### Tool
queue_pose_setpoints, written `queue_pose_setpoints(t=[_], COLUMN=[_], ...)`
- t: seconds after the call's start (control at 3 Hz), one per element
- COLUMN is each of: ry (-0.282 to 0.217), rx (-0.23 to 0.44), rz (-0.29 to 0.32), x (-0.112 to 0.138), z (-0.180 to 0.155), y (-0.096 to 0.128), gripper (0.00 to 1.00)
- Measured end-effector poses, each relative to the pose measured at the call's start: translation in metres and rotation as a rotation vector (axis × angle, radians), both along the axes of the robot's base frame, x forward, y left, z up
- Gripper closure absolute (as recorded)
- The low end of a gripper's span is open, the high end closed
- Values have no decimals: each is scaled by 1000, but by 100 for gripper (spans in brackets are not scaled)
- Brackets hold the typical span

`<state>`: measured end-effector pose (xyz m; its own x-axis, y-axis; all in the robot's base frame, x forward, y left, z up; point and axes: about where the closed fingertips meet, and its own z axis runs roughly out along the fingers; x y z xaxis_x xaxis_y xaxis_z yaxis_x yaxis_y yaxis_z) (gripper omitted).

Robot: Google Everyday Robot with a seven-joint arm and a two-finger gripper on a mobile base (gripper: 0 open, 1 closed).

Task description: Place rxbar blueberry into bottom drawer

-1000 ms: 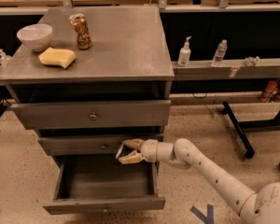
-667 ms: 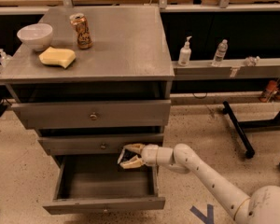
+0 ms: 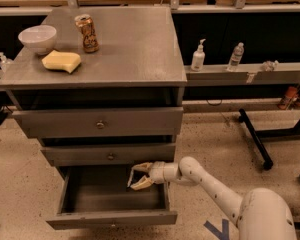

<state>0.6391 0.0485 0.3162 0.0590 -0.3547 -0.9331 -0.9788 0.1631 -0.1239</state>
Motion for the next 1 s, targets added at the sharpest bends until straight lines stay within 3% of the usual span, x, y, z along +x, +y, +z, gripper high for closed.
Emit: queue_pose_setpoints(t=[0.33,1.0], ry=[0,-127], rx=[-5,-94], rz=[1,10], x=[1,17], z=[-2,-67], y=[0,-23], gripper=[100,100])
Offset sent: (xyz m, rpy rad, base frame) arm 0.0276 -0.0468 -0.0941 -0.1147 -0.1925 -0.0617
